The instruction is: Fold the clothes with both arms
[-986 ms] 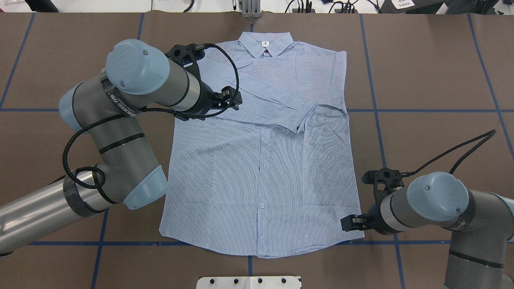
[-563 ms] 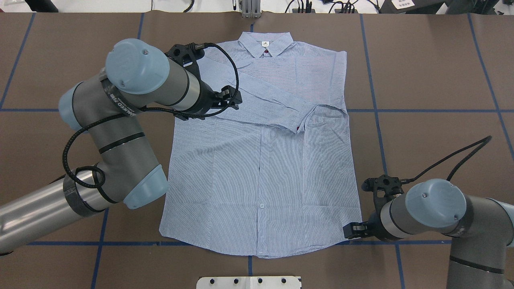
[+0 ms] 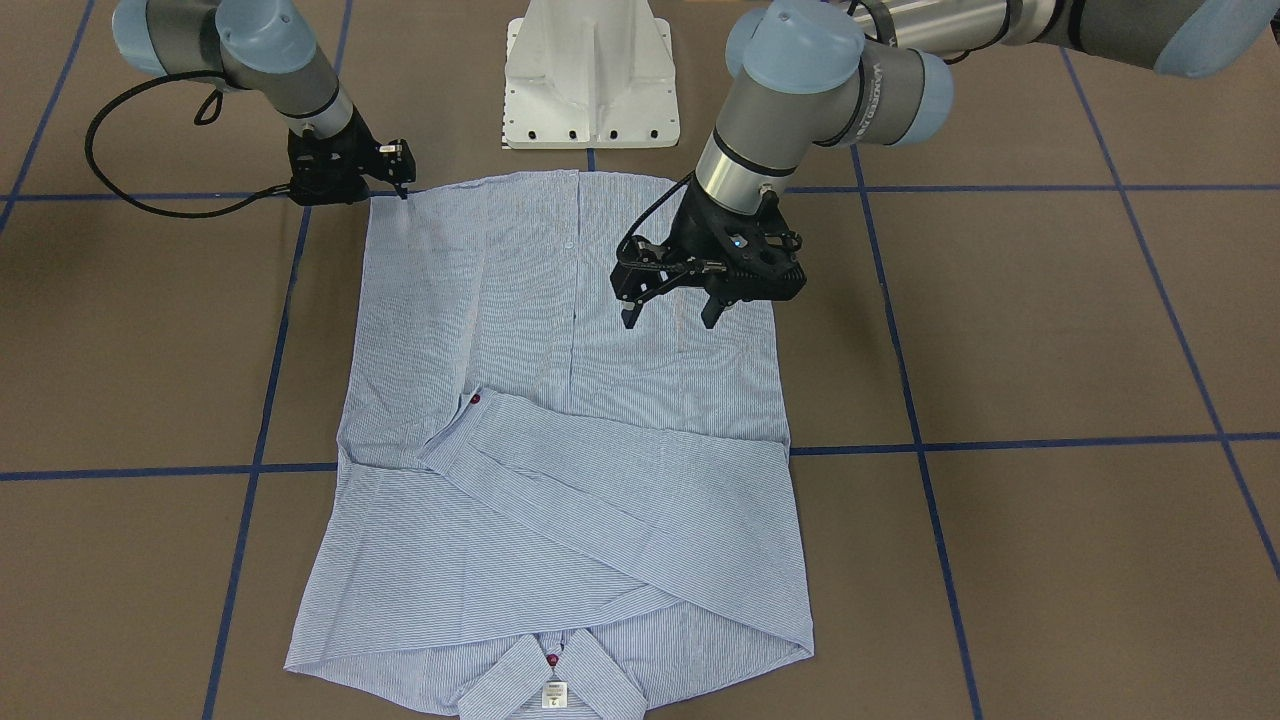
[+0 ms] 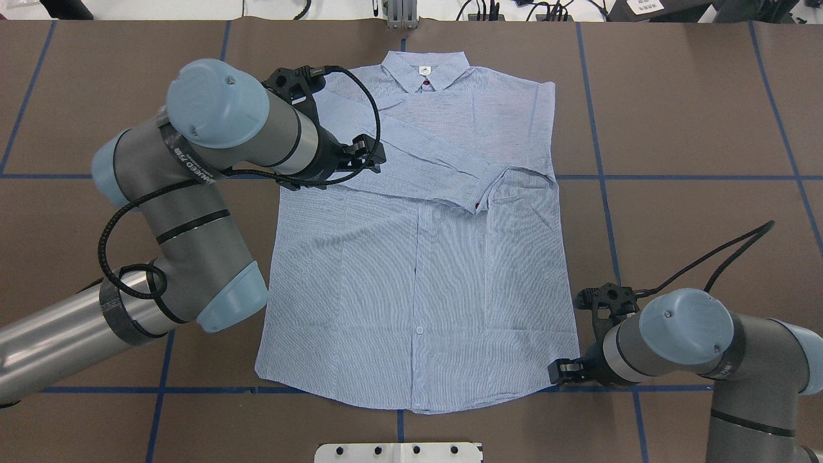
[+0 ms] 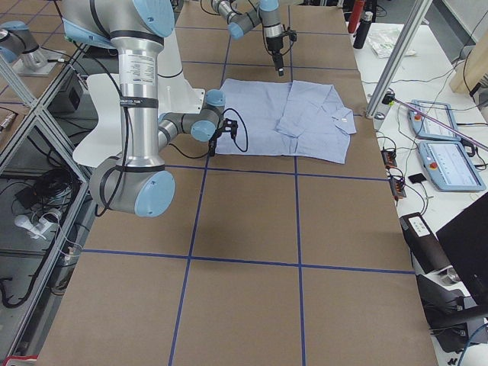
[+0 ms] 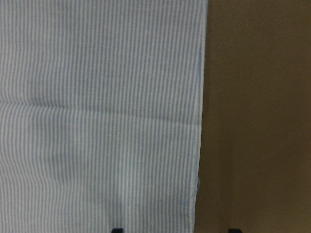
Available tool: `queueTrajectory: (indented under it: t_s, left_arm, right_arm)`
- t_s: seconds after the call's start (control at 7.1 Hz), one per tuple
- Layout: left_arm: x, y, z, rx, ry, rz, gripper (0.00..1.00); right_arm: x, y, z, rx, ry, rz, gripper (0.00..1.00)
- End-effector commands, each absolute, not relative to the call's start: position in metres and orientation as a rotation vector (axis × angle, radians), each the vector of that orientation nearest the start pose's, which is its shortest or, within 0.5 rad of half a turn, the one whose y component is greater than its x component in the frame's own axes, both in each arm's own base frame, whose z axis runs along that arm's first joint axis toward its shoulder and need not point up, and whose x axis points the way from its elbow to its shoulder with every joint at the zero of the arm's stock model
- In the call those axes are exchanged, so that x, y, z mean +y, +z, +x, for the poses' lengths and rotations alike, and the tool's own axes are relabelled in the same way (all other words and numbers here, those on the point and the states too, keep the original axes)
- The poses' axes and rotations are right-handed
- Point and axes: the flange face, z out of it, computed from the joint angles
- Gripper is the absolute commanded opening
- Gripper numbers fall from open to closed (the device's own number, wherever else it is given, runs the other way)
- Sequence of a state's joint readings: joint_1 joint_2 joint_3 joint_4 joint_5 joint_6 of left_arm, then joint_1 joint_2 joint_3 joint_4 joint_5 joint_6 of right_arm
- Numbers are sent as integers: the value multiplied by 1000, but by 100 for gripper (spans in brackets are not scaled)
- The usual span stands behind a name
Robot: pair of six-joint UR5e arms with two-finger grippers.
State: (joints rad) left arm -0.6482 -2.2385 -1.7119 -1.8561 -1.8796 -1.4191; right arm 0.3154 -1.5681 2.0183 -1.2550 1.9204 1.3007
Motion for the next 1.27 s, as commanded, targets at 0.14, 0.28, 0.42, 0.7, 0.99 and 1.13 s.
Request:
queueTrajectory:
  t_s: [0.14, 0.28, 0.42, 0.7, 0.99, 1.13]
  left_arm:
    - [-486, 168, 464, 1109, -281, 172, 99]
    - [-487, 168, 463, 1109, -282, 172, 99]
    - [-487, 170, 463, 1106, -282, 172, 99]
    - [-487, 173, 463, 1102, -281, 171, 99]
    - [-487, 173, 463, 1102, -281, 171, 99]
    - [-487, 173, 463, 1102, -281, 171, 99]
  right_arm:
    - [-247, 420, -439, -813, -92, -104, 68]
    - [-247, 415, -441, -823, -93, -102, 62]
    - [-248, 410, -442, -830, -93, -99, 60]
    - [-248, 413, -441, -824, -92, -100, 57]
    - [-249, 417, -439, -814, -88, -103, 57]
    - [-249, 419, -437, -810, -87, -105, 57]
